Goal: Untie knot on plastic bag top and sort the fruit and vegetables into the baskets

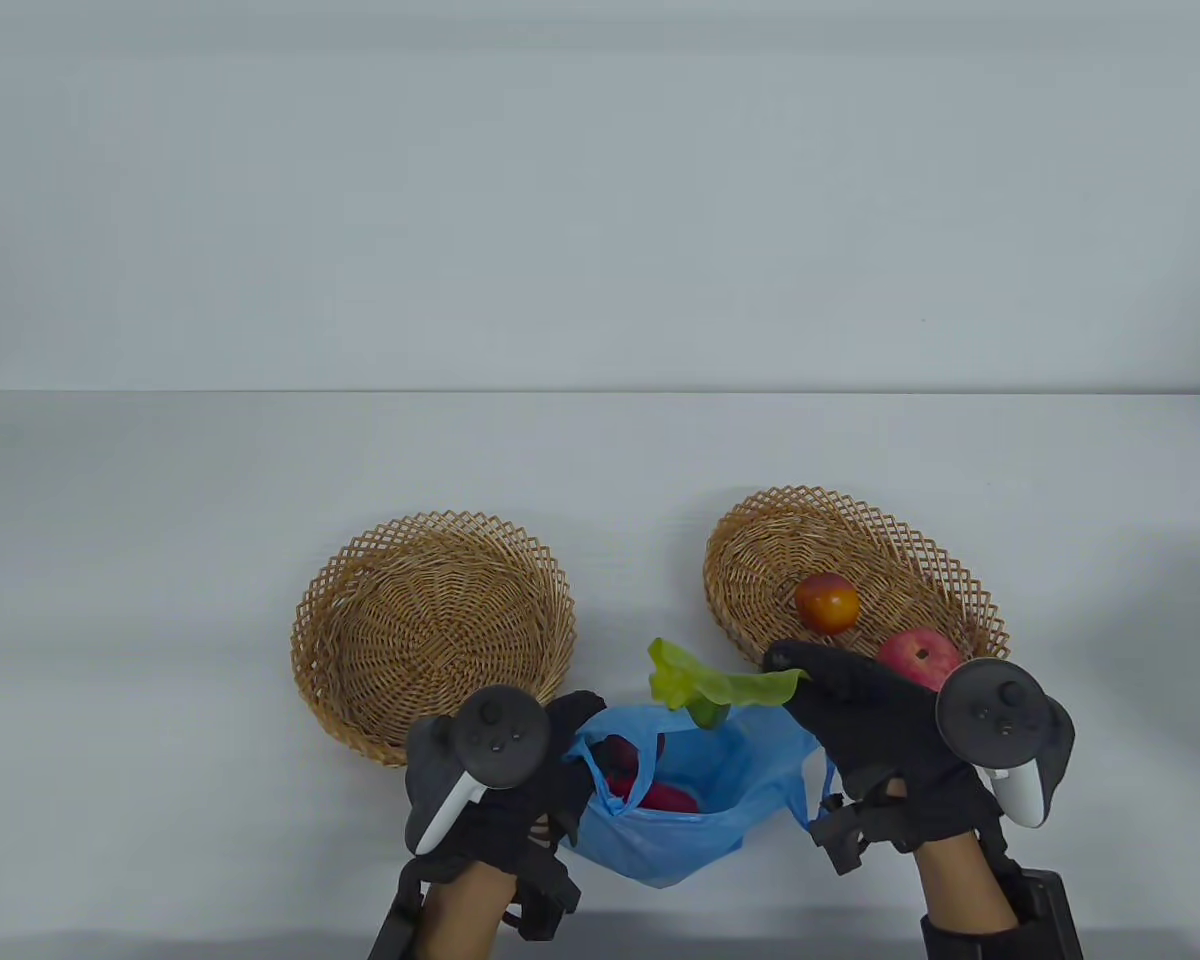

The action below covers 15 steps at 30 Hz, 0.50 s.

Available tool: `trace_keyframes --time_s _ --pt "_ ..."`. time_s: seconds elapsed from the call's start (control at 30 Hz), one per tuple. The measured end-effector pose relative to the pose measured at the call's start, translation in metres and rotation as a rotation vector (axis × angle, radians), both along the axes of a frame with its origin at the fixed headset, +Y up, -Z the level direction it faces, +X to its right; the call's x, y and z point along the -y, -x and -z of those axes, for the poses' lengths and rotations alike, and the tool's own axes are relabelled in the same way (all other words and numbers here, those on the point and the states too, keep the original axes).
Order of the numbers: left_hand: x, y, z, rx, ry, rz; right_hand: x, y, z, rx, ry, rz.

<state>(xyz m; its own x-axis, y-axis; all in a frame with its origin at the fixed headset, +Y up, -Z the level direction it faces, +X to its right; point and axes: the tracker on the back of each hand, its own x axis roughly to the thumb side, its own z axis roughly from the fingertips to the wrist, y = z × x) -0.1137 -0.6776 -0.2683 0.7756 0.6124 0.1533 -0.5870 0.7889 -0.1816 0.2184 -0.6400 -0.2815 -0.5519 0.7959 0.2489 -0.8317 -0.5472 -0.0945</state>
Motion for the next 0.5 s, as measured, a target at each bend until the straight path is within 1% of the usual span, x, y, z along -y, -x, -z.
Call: trace_keyframes --time_s 0.17,0.23,0.3,0.43,0.5 --pt "-0.012 0.003 -0.005 0.142 -0.01 -0.147 0.002 0.001 0.0 0.076 -0.025 -0.083" --pt "-0.014 0.007 -0.006 0.175 -0.004 -0.205 0.003 0.003 0.0 0.086 -0.022 -0.102" --pt "-0.017 0.012 -0.006 0.185 -0.013 -0.266 0.003 0.004 0.0 0.09 -0.025 -0.121" --pt "-0.022 0.028 -0.006 0.166 -0.045 -0.437 0.0 0.008 -0.004 0.108 -0.062 -0.159" --pt "-0.024 0.033 -0.007 0.132 -0.069 -0.508 -0.001 0.01 -0.006 0.114 -0.081 -0.174"
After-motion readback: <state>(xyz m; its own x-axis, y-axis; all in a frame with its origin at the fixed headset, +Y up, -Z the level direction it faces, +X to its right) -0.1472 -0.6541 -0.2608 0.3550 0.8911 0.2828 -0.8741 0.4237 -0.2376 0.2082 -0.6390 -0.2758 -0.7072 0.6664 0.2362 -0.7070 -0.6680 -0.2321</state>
